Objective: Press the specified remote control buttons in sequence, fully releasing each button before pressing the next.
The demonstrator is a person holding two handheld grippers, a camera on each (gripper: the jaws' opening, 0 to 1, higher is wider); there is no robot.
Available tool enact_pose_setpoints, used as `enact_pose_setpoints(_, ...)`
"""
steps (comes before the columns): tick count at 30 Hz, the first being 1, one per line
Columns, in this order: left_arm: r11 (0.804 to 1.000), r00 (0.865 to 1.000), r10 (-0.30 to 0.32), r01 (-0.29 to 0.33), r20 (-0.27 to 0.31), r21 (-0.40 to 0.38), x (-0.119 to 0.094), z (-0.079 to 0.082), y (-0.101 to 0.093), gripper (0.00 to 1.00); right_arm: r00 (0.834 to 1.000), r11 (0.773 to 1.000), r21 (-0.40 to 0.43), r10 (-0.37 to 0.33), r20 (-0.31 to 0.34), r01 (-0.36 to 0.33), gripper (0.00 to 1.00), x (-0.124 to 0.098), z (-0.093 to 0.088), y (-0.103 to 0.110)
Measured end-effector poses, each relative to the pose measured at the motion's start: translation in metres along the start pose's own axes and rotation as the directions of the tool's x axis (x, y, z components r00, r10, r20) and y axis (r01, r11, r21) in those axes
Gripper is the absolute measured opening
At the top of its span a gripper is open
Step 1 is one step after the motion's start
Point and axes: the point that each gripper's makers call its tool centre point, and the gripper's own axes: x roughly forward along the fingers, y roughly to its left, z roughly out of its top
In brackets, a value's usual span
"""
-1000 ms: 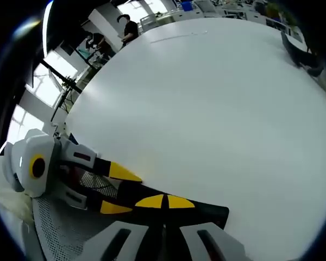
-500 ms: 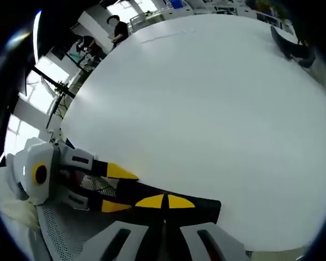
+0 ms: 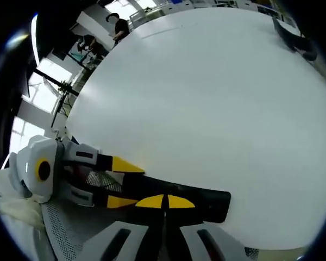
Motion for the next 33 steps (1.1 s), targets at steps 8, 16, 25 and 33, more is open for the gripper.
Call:
enact_pose_setpoints(8, 1.0, 1.0, 0.0, 0.0, 0.004, -0.003, 0.0, 0.0, 0.0, 0.24, 1.0, 1.0, -0.016, 0.0, 0.011, 0.0, 0.0, 0.0, 0.002, 0.0)
enact_pose_setpoints(16, 1.0, 1.0, 0.0, 0.0, 0.005, -0.002, 0.0, 0.0, 0.001, 0.24, 1.0, 1.0, 0.014, 0.01, 0.018, -0.011, 0.0, 0.0, 0.003, -0.001)
enact_pose_setpoints(25, 1.0, 1.0, -0.001, 0.001, 0.009, -0.005, 0.0, 0.0, 0.001, 0.24, 1.0, 1.0, 0.017, -0.007, -0.012, 0.008, 0.0, -0.002, -0.001, -0.001)
enact_pose_setpoints(33, 1.0, 1.0, -0.001, 0.001, 0.009, -0.005, 0.0, 0.0, 0.001, 0.24, 0.999, 0.999, 0.027, -0.018, -0.047, 0.019, 0.0, -0.002, -0.008, 0.0)
